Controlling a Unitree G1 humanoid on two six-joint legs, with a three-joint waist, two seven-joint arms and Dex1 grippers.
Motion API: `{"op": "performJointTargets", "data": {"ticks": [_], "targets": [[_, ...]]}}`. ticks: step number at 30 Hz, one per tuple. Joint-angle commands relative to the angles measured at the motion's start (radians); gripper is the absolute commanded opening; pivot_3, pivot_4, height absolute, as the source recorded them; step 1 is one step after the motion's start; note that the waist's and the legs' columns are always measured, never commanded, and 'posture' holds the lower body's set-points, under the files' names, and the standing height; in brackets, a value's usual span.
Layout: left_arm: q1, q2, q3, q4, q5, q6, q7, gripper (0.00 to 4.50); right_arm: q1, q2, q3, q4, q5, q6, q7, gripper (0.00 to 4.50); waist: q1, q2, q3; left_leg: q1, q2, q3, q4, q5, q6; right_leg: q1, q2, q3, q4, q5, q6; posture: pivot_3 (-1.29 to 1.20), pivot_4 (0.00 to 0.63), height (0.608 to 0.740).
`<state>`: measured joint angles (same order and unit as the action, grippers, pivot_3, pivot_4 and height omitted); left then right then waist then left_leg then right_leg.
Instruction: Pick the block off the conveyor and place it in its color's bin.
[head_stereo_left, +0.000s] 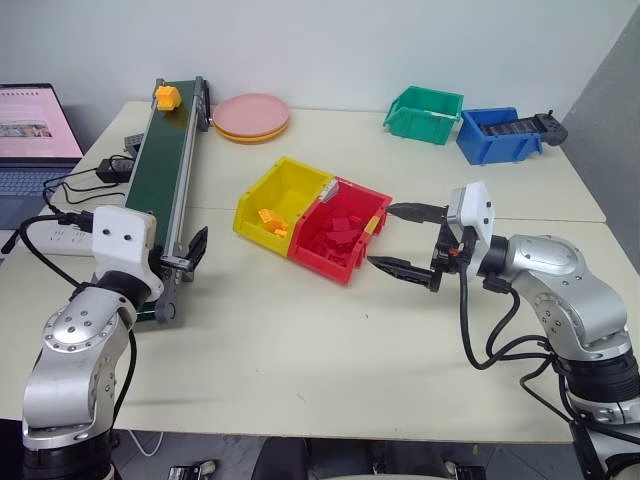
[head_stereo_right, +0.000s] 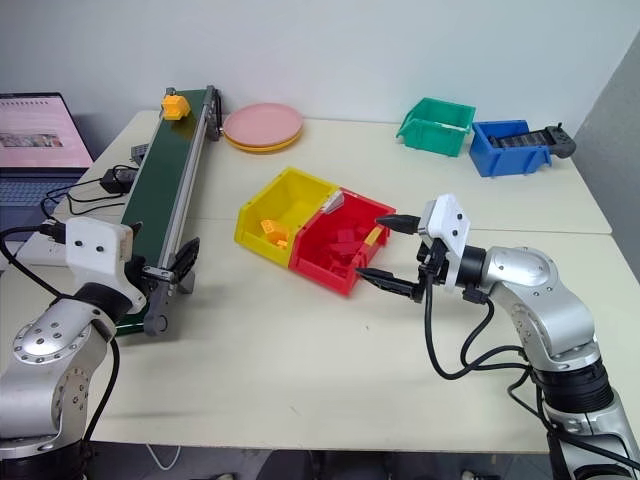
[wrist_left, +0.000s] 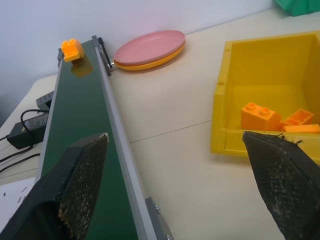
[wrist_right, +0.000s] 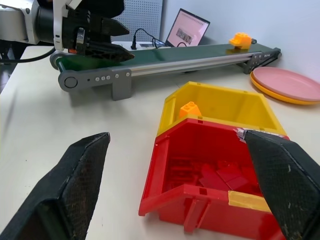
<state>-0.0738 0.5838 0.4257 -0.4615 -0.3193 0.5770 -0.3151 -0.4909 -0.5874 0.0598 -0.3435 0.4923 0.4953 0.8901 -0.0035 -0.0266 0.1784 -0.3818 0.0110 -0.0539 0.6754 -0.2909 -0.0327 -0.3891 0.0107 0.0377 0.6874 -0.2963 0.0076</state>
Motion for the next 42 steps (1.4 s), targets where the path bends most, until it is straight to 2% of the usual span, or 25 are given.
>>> {"op": "performJointTargets", "data": {"ticks": [1,12,20,28,42], "targets": [[0.008,0.007,0.072,-0.036,-0.008,-0.002,0.019,4.49,-0.038,0.001,-0.007,0.006,0.01,-0.012,0.02,4.5,0.0,0.0,0.0,0.0,0.0,0.0,0.0,0.0,0.0,0.0,0.0,0.0,0.0,0.0,0.0,0.0,0.15,0.74],[0.05,0.066,0.145,-0.038,0.014,0.067,0.031,4.49,-0.126,-0.018,0.018,0.038,0.033,0.03,0.104,4.5,-0.001,0.0,0.0,0.0,0.0,0.0,-0.001,0.0,0.0,0.0,0.0,0.0,-0.001,0.0,0.0,0.0,0.15,0.74],[0.029,0.088,0.192,-0.02,-0.036,0.147,0.023,4.49,-0.234,-0.021,0.022,0.075,0.074,0.097,0.152,4.5,-0.001,0.001,0.0,0.0,0.0,0.0,-0.004,0.0,0.0,0.0,-0.001,-0.001,-0.003,0.0,0.0,0.0,0.15,0.74],[0.006,0.11,0.201,0.018,-0.03,0.206,0.032,4.49,-0.242,-0.034,0.044,0.086,0.028,0.083,0.168,4.5,-0.001,0.001,0.0,0.0,-0.001,0.0,-0.006,0.0,0.0,0.0,-0.002,-0.001,-0.005,0.0,0.0,0.0,0.15,0.74],[-0.074,0.144,0.217,0.102,-0.1,0.298,0.006,4.49,-0.226,-0.051,0.038,0.046,0.063,0.123,0.2,4.5,-0.001,0.001,0.0,0.0,-0.001,0.0,-0.009,0.0,0.0,-0.001,-0.002,-0.001,-0.006,0.0,0.0,0.0,0.15,0.74]]}}
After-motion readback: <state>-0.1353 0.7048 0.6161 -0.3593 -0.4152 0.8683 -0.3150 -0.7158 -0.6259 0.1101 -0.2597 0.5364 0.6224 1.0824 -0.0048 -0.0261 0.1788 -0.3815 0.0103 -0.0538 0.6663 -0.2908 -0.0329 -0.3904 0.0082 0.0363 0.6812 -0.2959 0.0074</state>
